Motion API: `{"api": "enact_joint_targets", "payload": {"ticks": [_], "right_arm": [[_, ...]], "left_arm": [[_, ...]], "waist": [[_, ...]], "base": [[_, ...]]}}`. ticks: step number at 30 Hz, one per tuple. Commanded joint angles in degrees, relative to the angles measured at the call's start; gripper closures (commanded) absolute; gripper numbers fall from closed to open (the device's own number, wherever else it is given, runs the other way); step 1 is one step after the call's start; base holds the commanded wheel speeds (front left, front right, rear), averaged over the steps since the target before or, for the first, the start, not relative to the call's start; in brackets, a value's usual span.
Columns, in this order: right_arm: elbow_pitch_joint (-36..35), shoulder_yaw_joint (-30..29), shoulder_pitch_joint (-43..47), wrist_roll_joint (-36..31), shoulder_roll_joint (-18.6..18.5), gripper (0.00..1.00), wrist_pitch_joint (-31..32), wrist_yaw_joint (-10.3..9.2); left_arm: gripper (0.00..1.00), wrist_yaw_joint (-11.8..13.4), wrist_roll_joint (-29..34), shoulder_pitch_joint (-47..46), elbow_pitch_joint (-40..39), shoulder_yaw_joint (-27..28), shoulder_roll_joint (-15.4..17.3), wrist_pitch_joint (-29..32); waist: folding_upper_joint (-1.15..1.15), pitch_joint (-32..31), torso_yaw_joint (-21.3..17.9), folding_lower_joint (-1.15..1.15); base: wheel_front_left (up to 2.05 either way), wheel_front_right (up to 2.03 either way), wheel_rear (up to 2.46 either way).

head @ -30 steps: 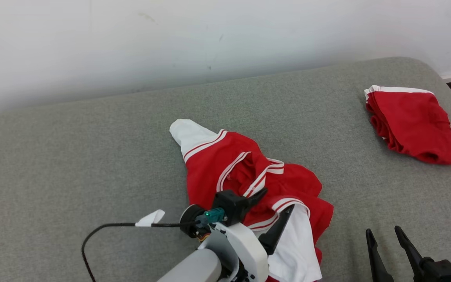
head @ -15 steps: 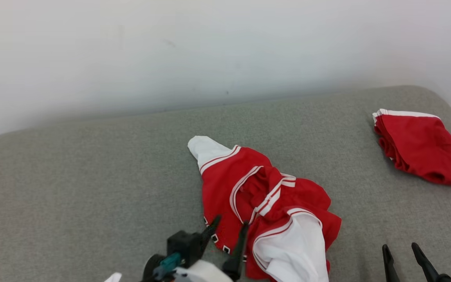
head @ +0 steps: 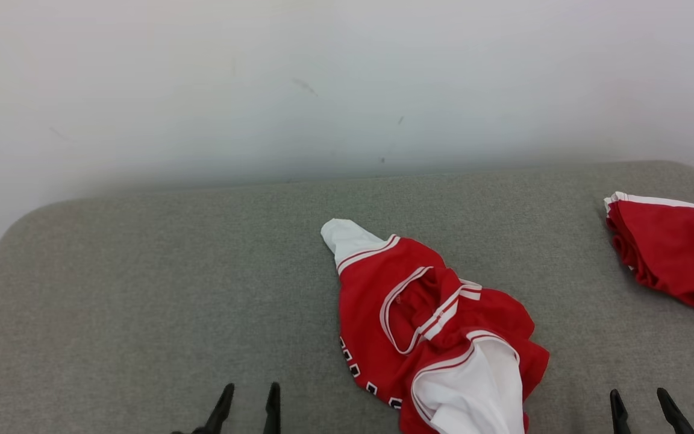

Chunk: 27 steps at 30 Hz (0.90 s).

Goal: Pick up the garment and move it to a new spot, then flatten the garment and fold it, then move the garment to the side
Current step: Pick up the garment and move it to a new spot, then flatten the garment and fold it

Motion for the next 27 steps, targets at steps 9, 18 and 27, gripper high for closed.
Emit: {"api": "enact_joint_targets", "payload": {"ticks": [9,18,27], "right_arm": [[-1.2,-1.0,2.2,-0.7,-0.4,0.0,0.0,-0.16],[-1.5,-1.1,2.9,-0.5,-0.2,0.0,0.0,-0.16],[-1.5,-0.9,3.2,-0.4,0.1,0.0,0.0,-0.16]], "left_arm": [[0.0,-3.7,6.9,9.1,-3.8,10.9,-2.9,0.0],[0.0,-7.5,10.9,13.2,-5.3,16.9,-5.1,0.0],[0.0,-9.2,12.4,13.9,-5.6,18.9,-5.7,0.0]], "waist": [[0.0,-2.0,2.3,0.01],[0.0,-3.2,3.5,0.01],[0.0,-3.5,3.9,0.01]], "base": [[0.0,0.0,0.0],[0.0,0.0,0.0],[0.0,0.0,0.0]]}}
